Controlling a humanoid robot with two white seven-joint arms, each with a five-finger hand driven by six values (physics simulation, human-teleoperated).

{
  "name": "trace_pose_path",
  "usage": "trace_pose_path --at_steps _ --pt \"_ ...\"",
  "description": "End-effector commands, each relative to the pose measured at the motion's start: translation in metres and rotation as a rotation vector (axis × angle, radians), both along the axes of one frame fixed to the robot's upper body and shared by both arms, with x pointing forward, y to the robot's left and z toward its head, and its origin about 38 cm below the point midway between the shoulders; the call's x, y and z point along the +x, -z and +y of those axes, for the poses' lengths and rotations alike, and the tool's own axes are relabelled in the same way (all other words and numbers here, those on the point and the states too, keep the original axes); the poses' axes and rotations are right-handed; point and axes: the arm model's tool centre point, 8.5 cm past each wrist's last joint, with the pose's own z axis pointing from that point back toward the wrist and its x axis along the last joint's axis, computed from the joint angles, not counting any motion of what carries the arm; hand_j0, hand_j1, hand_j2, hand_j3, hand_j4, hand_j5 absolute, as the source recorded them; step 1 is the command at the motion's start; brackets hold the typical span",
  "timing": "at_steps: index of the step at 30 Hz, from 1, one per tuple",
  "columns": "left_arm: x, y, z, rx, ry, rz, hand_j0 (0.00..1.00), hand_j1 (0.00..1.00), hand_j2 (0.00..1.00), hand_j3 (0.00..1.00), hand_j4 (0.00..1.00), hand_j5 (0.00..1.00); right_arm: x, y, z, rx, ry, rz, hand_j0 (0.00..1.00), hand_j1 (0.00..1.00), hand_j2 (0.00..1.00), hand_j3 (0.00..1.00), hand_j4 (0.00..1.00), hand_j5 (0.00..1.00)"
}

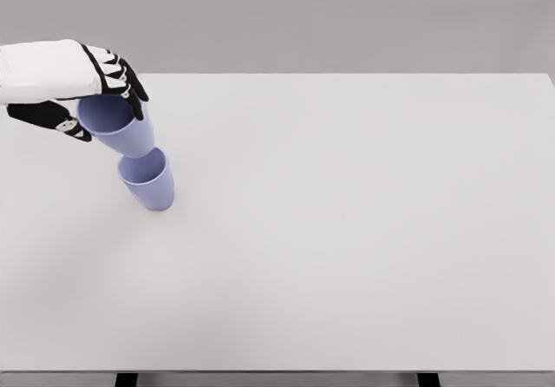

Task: Place the right cup on the left cup with left arm

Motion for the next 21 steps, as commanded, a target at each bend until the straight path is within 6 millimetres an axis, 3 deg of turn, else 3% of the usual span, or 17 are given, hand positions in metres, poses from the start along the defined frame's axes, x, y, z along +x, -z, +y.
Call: trace_pose_path --at_steps 1,21 --pt "-0.001 -0.001 0.001 -0.003 -0.005 0.002 0.53 0.53 0.53 0.53 0.53 0.53 0.0 0.0 0.0 0.001 -0.002 0.0 1.0 1.0 1.0 1.0 1.0 1.0" --pt "0.001 0.012 0.001 0.027 -0.025 0.043 0.53 0.53 0.53 0.53 0.53 0.53 0.0 0.0 0.0 0.001 -0.002 0.0 1.0 1.0 1.0 1.0 1.0 1.0"
